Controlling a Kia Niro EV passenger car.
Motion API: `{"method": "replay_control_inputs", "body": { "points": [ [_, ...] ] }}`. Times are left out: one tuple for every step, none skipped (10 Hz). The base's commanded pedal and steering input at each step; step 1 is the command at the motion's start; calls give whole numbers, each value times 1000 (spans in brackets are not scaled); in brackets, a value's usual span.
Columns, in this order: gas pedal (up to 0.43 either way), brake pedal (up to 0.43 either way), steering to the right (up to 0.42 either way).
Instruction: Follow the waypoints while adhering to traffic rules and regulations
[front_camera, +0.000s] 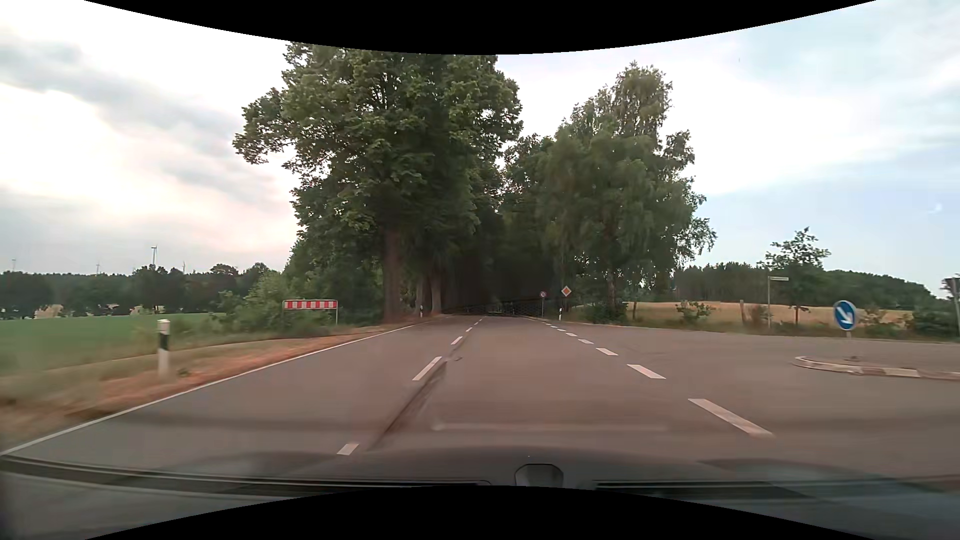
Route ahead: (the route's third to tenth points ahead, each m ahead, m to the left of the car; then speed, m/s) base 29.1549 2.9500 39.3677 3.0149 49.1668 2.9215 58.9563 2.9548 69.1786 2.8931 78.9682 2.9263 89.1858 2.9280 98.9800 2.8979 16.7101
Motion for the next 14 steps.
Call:
{"method": "replay_control_inputs", "body": {
  "points": [
    [138, 0, 0],
    [138, 0, 0],
    [138, 0, -1],
    [138, 0, -1],
    [138, 0, -1],
    [138, 0, -1],
    [138, 0, -1],
    [138, 0, -1],
    [138, 0, -1],
    [138, 0, -1],
    [138, 0, -1],
    [138, 0, -1],
    [138, 0, -1],
    [138, 0, -1]
  ]
}}
